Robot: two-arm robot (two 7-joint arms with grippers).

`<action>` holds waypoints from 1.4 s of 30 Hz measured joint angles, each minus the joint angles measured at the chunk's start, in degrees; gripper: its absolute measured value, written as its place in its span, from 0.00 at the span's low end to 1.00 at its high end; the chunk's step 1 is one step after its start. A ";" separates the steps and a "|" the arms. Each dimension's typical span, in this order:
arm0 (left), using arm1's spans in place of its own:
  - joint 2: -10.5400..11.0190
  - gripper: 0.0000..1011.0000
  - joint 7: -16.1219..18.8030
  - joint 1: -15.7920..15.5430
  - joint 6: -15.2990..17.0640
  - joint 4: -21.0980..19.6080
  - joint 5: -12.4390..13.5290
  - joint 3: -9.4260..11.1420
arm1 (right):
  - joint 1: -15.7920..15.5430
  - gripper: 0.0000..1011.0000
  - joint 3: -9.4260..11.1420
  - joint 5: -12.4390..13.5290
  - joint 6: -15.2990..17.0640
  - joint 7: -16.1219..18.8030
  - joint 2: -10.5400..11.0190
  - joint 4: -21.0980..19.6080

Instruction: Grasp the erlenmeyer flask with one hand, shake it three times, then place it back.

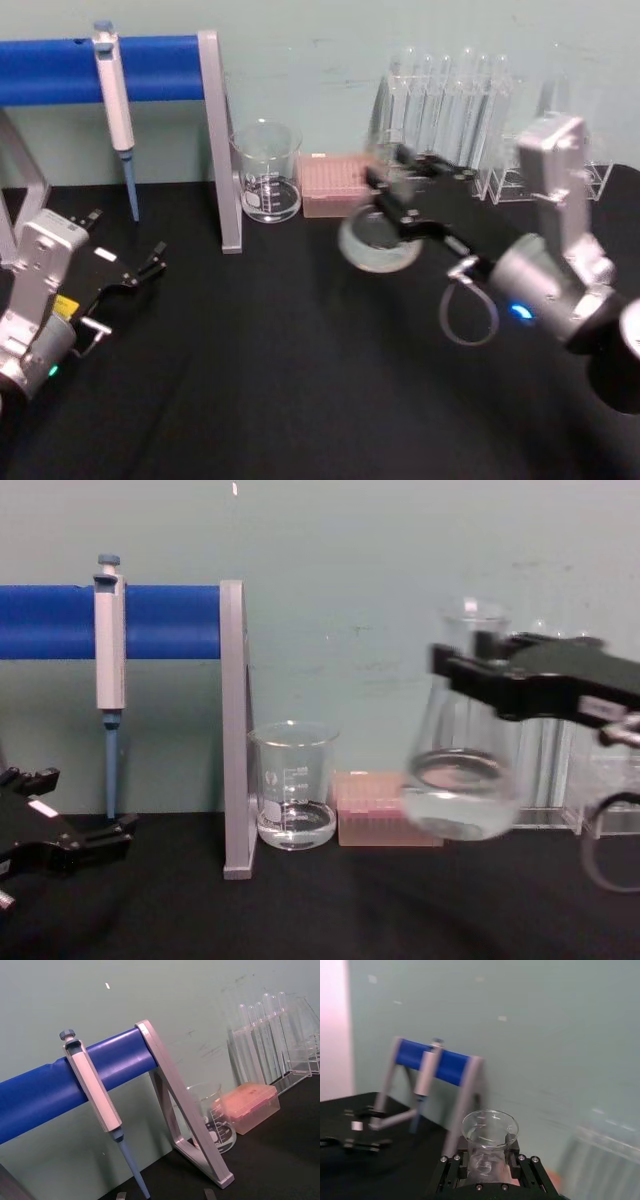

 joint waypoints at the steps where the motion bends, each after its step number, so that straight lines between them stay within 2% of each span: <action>1: 0.00 0.99 0.00 0.00 0.00 0.00 0.00 0.00 | -0.57 0.45 0.65 -0.16 0.12 -0.58 0.22 -0.41; 4: 0.00 0.99 0.00 0.00 0.00 0.00 0.00 0.00 | -3.43 0.45 3.65 -1.09 0.85 -3.31 0.96 -2.48; 9: 0.00 0.99 0.00 0.00 0.00 0.00 0.00 0.00 | -6.69 0.45 6.90 -2.07 1.59 -6.14 1.43 -4.59; 13: 0.00 0.99 0.00 0.00 0.00 0.00 0.00 0.00 | -8.18 0.45 8.49 -2.50 1.97 -7.05 1.43 -5.51; 18: 0.00 0.99 0.00 0.00 0.00 0.00 0.00 0.00 | -8.37 0.45 8.97 -2.97 2.03 -6.79 0.92 -5.56; 27: 0.00 0.99 0.00 0.00 0.00 0.00 0.00 0.00 | -5.66 0.45 7.17 -2.36 1.74 -2.17 -0.92 -2.97; 33: 0.00 0.99 0.00 0.00 0.00 0.00 0.00 0.00 | -2.93 0.45 4.21 -0.59 1.37 1.87 -2.01 -0.44; 37: 0.00 0.99 0.00 0.00 0.00 0.00 0.00 0.00 | -0.48 0.45 1.39 0.90 0.98 4.82 -2.63 1.62; 42: 0.00 0.99 0.00 0.00 0.00 0.00 0.00 0.00 | 1.30 0.45 -0.98 1.96 0.86 7.00 -2.89 3.00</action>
